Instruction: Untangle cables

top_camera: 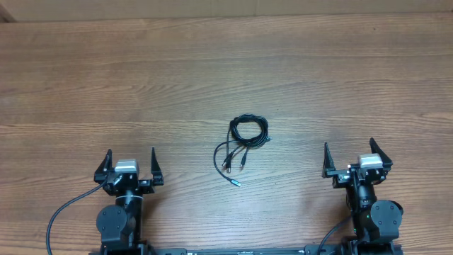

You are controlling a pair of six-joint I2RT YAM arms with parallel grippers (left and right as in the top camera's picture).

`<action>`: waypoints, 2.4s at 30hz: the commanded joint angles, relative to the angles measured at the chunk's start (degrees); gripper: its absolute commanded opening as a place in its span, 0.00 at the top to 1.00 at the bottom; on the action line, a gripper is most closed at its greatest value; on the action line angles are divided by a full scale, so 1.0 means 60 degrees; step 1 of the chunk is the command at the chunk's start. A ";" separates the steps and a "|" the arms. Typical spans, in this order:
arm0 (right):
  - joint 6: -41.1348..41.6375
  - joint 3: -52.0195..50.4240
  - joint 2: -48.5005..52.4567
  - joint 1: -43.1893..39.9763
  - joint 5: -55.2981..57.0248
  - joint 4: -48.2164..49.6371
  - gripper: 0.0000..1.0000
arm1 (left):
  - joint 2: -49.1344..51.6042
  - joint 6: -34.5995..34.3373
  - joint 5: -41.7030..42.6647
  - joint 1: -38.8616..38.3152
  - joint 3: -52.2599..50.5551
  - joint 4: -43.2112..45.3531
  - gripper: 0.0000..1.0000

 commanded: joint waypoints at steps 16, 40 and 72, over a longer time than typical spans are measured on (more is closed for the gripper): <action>-0.0033 -0.0098 -0.0062 0.0036 0.0087 0.0058 0.00 | -0.0004 0.0113 -0.0007 0.0051 -0.0040 -0.0004 0.00; -0.0033 -0.0098 -0.0062 0.0036 0.0087 0.0058 0.00 | 0.0918 -0.0299 0.1912 0.0044 0.2248 0.0138 0.00; -0.0033 -0.0098 -0.0062 0.0036 0.0087 0.0058 0.00 | 1.2739 -0.0506 0.4827 -0.4076 1.0273 -0.4459 0.00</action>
